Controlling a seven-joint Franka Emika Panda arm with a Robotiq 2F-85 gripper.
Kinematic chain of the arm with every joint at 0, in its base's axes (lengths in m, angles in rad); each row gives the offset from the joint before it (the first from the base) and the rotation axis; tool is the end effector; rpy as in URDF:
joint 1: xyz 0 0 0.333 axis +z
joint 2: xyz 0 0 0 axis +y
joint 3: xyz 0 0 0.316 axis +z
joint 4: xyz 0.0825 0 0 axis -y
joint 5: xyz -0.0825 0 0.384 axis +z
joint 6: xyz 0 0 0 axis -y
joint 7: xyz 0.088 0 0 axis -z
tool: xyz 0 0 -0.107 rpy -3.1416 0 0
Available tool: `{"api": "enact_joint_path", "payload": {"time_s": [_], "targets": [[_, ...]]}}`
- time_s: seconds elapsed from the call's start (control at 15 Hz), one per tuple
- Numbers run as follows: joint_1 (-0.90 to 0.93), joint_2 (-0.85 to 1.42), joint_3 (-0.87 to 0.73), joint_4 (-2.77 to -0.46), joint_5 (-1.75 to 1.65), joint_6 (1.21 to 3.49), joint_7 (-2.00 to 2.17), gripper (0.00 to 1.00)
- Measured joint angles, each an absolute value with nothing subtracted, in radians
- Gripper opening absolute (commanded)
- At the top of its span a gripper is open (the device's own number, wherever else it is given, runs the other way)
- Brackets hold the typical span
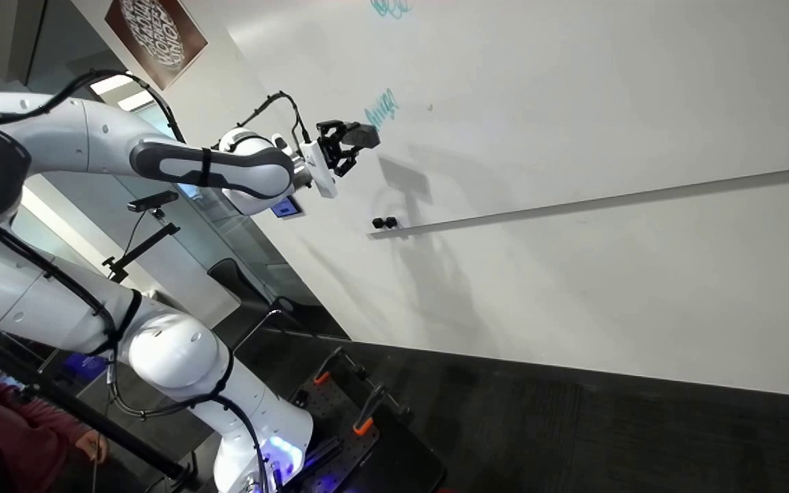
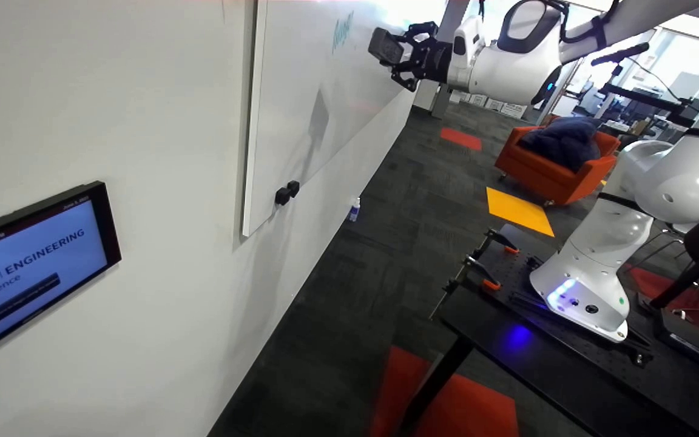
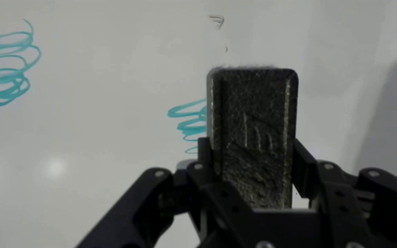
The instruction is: Use the duster to erase the white board
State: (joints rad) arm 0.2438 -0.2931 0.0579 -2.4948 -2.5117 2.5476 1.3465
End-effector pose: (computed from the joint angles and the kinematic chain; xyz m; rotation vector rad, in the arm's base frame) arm 0.4289 0.1417 0.4092 1.5123 1.1141 1.3004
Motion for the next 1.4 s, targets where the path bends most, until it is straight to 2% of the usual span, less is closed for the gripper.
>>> {"api": "enact_joint_path", "payload": {"time_s": [0.27,0.6,1.0,1.4], "targets": [[0.248,-0.280,0.032,-2.478,-2.508,2.571,1.411,0.31],[0.264,-0.235,-0.101,-2.310,-2.610,2.802,1.662,0.31],[0.509,-0.203,-0.282,-2.128,-2.603,2.901,1.800,0.31],[0.603,-0.117,-0.424,-2.062,-2.602,2.912,1.814,0.31]]}}
